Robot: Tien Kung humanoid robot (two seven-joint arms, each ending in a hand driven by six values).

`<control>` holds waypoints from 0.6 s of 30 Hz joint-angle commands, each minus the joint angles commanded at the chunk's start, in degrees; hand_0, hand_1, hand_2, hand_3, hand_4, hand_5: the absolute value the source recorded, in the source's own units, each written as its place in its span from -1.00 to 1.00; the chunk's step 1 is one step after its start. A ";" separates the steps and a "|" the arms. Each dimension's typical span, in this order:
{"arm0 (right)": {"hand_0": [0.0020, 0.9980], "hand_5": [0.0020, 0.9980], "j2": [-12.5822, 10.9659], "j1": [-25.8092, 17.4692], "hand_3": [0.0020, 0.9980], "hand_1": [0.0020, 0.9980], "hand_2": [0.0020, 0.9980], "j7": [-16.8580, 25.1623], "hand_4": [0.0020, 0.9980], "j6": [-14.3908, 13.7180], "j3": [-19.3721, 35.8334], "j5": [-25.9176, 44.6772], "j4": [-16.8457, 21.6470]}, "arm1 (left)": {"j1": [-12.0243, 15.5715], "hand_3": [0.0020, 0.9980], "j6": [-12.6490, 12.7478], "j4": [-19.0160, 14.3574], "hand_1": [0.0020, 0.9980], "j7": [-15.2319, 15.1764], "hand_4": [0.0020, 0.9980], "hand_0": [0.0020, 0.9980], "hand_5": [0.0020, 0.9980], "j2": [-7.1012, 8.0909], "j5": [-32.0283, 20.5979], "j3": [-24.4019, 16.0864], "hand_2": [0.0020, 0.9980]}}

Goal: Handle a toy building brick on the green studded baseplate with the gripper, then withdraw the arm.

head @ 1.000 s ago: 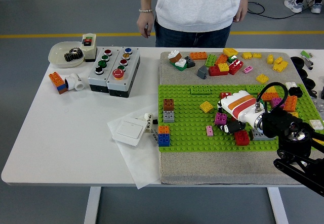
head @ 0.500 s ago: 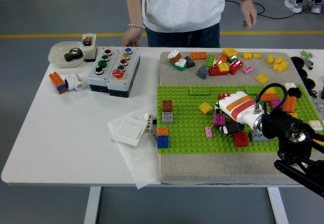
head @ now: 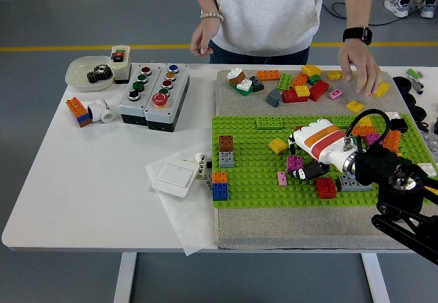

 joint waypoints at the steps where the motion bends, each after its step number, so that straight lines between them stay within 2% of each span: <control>1: -0.29 0.02 0.03 0.02 0.05 -0.15 0.04 0.02 0.71 0.10 -0.05 0.02 -0.09 | -0.01 0.21 0.01 0.01 0.51 0.00 0.26 0.49 0.30 -0.01 -0.02 0.01 0.57; 13: -0.29 0.00 0.48 0.25 0.05 -0.15 0.04 0.20 0.68 0.92 -0.35 1.57 -0.95 | -0.11 0.21 0.03 -0.02 0.51 0.01 0.26 0.50 0.31 0.01 -0.01 0.04 0.57; 14: -0.27 -0.10 0.51 0.25 0.04 -0.14 0.04 0.25 0.61 0.84 -0.38 1.77 -0.95 | -0.11 0.21 0.03 -0.03 0.51 0.01 0.26 0.49 0.31 0.02 -0.01 0.05 0.57; 18: -0.27 -0.10 0.61 0.28 0.04 -0.14 0.04 0.24 0.61 0.48 -0.51 1.90 -0.89 | -0.12 0.21 0.03 -0.04 0.51 0.00 0.26 0.49 0.31 0.04 -0.02 0.06 0.57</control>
